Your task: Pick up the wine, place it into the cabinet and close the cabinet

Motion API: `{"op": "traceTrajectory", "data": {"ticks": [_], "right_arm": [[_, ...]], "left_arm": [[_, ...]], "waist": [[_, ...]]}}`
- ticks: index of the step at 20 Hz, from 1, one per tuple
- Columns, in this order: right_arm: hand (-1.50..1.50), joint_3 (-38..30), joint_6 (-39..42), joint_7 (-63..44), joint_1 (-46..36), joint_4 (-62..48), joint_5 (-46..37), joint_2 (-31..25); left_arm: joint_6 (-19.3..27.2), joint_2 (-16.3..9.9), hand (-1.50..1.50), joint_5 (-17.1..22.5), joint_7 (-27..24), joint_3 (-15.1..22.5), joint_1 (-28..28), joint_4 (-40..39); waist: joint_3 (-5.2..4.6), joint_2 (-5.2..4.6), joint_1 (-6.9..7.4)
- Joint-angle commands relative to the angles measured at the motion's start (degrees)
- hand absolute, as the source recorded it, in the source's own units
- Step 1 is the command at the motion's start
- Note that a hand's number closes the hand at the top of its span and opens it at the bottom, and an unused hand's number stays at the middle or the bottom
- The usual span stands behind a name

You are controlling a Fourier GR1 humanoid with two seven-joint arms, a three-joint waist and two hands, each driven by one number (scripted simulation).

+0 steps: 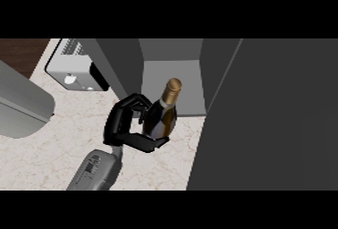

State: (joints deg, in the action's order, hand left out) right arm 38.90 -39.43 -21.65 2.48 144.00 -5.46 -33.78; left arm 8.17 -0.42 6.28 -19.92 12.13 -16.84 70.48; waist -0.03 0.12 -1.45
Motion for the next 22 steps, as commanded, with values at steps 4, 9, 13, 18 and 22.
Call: {"op": "traceTrajectory", "data": {"ticks": [4, 9, 13, 18, 22], "right_arm": [[-1.5, 0.58, 0.7, -4.75, 1.72, 11.04, -0.45, -0.32], [-1.5, -1.41, 1.53, -1.73, 3.54, 11.88, 2.85, -1.71], [-1.5, 1.66, 1.2, -1.27, 4.93, 11.08, -0.37, -1.67], [-1.5, 1.87, 1.3, 0.81, 6.35, 13.45, 1.53, -2.0], [-1.5, 4.07, 0.8, 2.98, 5.84, 10.04, 0.16, 0.14]], "left_arm": [[2.94, 0.4, 1.5, 1.09, 3.04, -0.46, -9.74, -7.17], [1.35, 0.41, 1.5, 2.25, -1.59, -2.75, -15.62, -18.19], [3.13, 0.41, 1.5, 5.93, -3.31, -0.94, -18.99, -21.42], [5.27, 0.41, 1.5, 10.34, -4.46, 0.11, -23.71, -27.84], [5.66, 0.41, 1.5, 13.68, -6.47, 1.18, -27.59, -34.13]], "waist": [[-0.03, -0.03, 0.12], [-0.01, -0.3, -0.48], [-0.03, -0.16, -0.55], [-0.07, -0.2, -1.79], [-0.06, -0.34, -1.56]]}}
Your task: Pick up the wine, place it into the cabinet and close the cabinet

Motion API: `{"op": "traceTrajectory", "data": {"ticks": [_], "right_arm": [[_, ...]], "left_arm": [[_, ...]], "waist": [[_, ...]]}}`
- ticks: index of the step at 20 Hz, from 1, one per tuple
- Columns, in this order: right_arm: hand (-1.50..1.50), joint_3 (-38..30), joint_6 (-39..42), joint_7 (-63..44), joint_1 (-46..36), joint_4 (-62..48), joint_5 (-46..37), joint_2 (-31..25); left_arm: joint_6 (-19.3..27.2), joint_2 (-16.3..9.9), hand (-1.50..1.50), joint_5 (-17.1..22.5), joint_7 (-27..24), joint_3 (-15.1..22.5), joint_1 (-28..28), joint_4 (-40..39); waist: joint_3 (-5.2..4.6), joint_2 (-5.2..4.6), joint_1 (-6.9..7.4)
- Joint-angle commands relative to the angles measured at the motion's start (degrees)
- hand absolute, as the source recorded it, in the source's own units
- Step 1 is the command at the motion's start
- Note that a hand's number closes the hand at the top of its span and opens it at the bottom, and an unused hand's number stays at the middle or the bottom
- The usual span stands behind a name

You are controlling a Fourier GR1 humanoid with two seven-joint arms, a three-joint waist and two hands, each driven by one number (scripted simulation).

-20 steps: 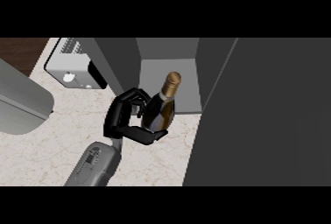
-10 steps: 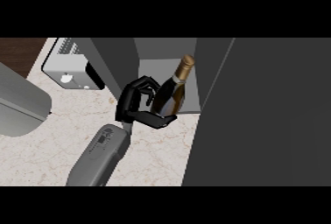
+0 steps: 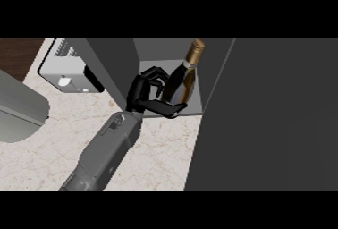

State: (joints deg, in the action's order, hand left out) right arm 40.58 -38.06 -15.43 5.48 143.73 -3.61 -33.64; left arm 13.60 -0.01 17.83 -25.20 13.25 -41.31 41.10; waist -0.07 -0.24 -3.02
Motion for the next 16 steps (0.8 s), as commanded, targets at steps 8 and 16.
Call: {"op": "traceTrajectory", "data": {"ticks": [8, 16], "right_arm": [[-1.5, 1.8, 0.76, 2.23, 5.72, 7.99, 0.82, -0.27], [-1.5, 1.32, 1.83, 1.61, 5.84, 9.16, 1.77, -0.96]], "left_arm": [[3.74, 0.01, 1.5, 0.95, -1.6, 1.06, -11.89, -17.38], [4.96, 0.01, 1.5, 6.59, -1.16, -1.4, -15.64, -23.77]], "waist": [[0.06, -0.36, -1.09], [-0.07, -0.69, -1.92]]}}
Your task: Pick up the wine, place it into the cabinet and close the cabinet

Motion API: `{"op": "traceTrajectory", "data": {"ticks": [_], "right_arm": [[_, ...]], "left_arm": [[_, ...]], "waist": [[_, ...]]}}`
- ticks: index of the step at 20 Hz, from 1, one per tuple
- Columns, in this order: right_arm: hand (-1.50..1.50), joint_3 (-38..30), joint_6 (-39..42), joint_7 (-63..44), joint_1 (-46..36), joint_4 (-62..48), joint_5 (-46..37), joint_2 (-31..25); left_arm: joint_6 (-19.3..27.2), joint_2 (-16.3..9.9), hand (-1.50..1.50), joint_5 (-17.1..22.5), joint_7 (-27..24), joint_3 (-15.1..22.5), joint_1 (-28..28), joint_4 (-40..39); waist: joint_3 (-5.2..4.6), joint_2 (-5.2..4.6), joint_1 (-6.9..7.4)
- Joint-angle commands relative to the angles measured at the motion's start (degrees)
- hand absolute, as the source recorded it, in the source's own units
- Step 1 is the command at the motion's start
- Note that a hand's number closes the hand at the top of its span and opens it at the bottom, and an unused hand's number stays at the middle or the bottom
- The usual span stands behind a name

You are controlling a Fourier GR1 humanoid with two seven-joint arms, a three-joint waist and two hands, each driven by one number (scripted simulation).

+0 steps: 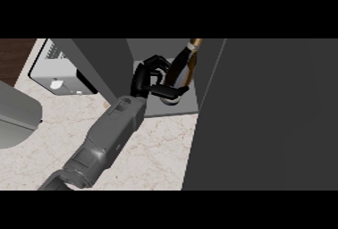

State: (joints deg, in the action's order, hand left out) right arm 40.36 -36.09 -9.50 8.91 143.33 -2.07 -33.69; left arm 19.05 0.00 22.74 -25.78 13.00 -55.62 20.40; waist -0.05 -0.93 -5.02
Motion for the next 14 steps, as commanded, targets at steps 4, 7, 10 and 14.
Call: {"op": "traceTrajectory", "data": {"ticks": [4, 7, 10, 14], "right_arm": [[-1.5, 0.3, 1.6, -0.95, 3.35, 7.56, 2.9, -1.31], [-1.5, 0.82, 1.85, 0.08, 4.03, 8.39, 3.19, -1.07], [-1.5, 1.3, 1.88, 0.77, 4.98, 8.08, 2.64, -1.37], [-1.5, -0.08, 2.45, 2.27, 5.39, 7.98, 3.99, -1.68]], "left_arm": [[-1.67, -0.85, 1.5, 2.59, -0.24, -4.27, -4.92, -7.11], [0.3, 0.0, 1.5, 2.08, -2.33, -4.15, -5.52, -8.95], [1.57, -1.21, 1.5, 2.24, -3.05, -5.29, -7.61, -10.15], [1.18, -3.71, 1.5, 1.83, -3.48, -5.67, -8.89, -11.96]], "waist": [[0.02, -0.42, -0.22], [0.0, -0.63, -1.08], [-0.03, -0.7, -1.5], [0.0, -0.93, -1.67]]}}
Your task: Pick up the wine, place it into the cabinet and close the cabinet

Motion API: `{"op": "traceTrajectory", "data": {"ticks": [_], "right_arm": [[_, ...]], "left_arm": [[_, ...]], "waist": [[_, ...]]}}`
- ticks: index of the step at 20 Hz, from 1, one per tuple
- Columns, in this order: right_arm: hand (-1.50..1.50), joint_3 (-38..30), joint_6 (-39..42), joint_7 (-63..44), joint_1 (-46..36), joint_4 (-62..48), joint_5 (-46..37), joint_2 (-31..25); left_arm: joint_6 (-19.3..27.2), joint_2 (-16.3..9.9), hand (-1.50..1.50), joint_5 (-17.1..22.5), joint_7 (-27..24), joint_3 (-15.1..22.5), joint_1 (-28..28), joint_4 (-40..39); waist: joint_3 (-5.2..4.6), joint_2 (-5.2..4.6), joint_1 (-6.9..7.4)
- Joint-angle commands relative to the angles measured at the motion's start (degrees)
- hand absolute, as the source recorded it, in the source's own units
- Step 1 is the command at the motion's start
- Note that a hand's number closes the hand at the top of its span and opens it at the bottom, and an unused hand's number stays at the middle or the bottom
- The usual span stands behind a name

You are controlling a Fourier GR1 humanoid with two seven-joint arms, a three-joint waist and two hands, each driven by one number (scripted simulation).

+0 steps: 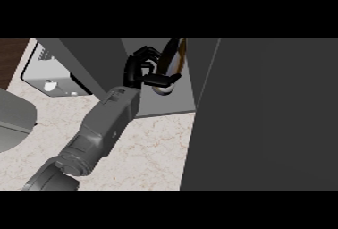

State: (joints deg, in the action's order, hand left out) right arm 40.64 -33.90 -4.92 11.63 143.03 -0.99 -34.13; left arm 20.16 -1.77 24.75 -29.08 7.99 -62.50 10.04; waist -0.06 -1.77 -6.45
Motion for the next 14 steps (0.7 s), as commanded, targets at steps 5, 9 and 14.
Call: {"op": "traceTrajectory", "data": {"ticks": [5, 9, 14], "right_arm": [[-1.5, 0.89, 1.76, 0.59, 3.17, 7.1, 3.09, -1.26], [-1.5, 2.74, 1.64, 0.49, 4.96, 7.78, 1.55, -2.01], [-1.5, 2.21, 2.91, 2.49, 3.92, 5.49, 2.76, -1.66]], "left_arm": [[4.04, -2.76, -1.5, -2.57, -1.39, 0.83, -3.94, -4.09], [5.69, -3.05, -1.5, -3.27, -1.24, 1.08, -4.25, -5.88], [7.14, -2.83, -1.5, -3.44, -2.88, 0.79, -4.09, -6.64]], "waist": [[0.07, -0.4, -1.53], [-0.05, -0.15, -1.51], [-0.04, -0.68, -1.09]]}}
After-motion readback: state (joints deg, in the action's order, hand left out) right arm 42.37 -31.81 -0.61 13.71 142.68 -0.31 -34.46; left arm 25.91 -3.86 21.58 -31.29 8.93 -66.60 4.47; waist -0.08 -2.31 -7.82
